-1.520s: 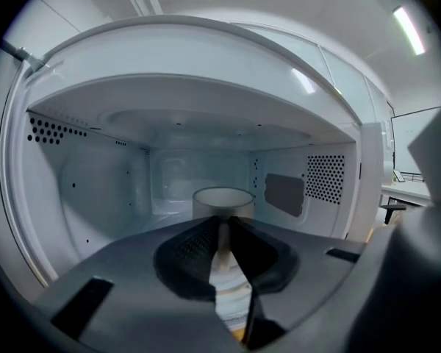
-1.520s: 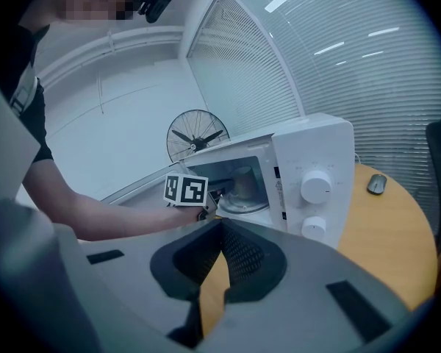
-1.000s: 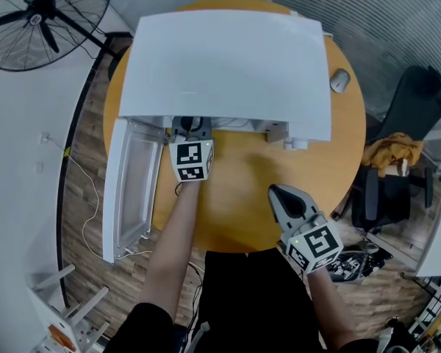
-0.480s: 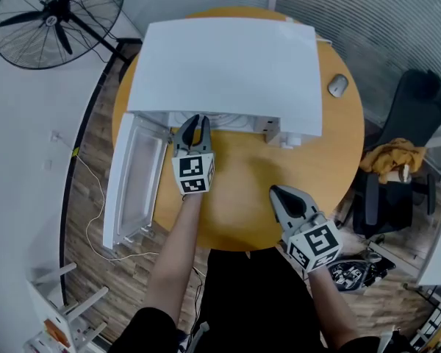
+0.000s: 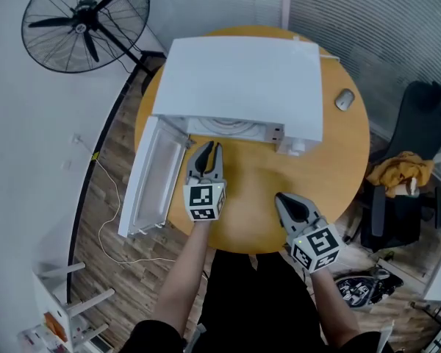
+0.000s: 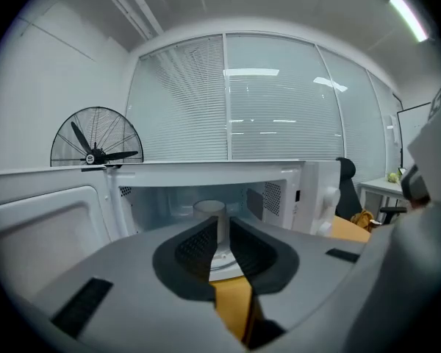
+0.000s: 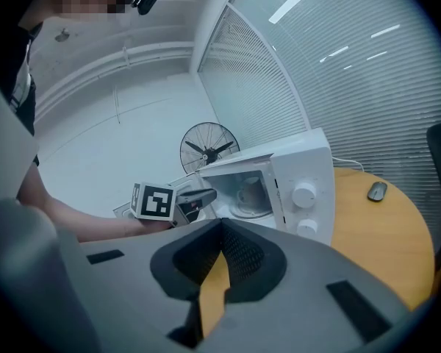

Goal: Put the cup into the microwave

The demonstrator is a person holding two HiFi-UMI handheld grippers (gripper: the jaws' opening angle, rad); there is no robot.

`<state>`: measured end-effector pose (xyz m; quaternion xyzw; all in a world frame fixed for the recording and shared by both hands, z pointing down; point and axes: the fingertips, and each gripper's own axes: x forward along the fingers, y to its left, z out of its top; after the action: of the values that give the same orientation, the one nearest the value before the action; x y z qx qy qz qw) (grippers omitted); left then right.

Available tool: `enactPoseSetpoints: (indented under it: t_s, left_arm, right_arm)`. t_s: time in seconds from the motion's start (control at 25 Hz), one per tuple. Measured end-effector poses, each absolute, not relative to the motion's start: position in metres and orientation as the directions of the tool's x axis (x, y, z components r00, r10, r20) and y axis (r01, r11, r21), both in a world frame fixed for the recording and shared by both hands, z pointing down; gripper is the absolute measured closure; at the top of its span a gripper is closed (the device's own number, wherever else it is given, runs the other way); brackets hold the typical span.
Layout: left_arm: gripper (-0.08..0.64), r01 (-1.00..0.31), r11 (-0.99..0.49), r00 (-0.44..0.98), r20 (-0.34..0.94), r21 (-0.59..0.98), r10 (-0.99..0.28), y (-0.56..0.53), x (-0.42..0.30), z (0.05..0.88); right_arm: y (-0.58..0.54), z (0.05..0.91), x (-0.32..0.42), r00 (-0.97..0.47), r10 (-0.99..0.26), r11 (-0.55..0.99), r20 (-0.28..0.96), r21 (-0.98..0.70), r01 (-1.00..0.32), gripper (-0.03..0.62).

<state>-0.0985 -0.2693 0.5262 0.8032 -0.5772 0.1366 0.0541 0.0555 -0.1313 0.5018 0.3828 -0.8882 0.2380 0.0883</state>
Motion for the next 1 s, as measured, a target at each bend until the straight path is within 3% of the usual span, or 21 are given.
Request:
enactPoseSetpoints:
  t_s: [0.48,1.0]
  left_arm:
    - [0.515,-0.915,-0.402,0.393,0.282,0.028,-0.875,-0.181,-0.096,0.497]
    - [0.527,-0.883,-0.459,0.469,0.237,0.102,-0.851,-0.083,-0.141,0.457]
  right_arm:
    - [-0.112,0.493,0.024,-0.682,-0.649,0.598,0.336,-0.328,-0.731,0.583]
    - [-0.047,0.455,-0.036,-0.655,-0.688,0.592,0.314,-0.280,-0.756,0.581]
